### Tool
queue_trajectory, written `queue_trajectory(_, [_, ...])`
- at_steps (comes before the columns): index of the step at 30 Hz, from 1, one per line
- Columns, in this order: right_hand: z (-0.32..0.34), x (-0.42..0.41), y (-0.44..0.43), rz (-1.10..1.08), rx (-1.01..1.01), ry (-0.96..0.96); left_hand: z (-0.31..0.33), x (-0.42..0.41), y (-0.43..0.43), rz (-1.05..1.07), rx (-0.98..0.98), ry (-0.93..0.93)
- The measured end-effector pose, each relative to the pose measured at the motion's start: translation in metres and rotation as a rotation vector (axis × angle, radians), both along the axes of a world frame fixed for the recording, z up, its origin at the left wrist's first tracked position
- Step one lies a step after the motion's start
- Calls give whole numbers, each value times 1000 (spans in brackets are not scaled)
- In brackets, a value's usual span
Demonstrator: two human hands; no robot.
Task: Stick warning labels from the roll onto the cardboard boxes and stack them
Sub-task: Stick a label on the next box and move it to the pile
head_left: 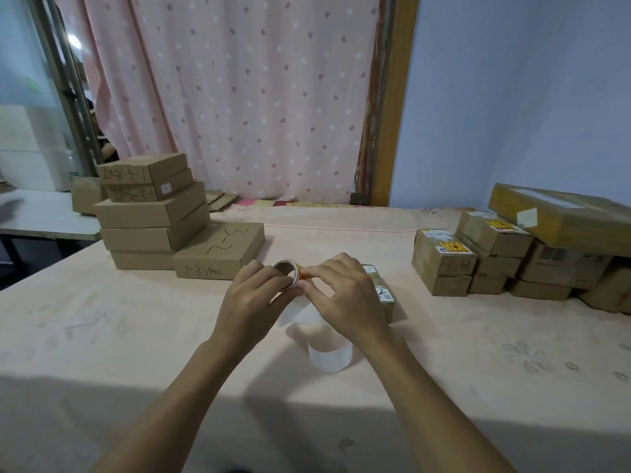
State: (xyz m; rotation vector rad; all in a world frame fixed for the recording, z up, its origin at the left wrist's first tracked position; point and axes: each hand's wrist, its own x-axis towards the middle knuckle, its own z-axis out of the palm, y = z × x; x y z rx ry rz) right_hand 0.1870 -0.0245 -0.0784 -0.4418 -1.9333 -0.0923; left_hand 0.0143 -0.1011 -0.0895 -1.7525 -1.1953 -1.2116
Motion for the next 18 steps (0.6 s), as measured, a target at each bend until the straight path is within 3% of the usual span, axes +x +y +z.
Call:
queue_trajectory(5, [-2, -1, -2, -36, 172, -16, -4, 3, 1, 15, 13, -5])
queue_trajectory(18, [-3, -2, -3, 18, 20, 11, -8, 1, 2, 20, 17, -25])
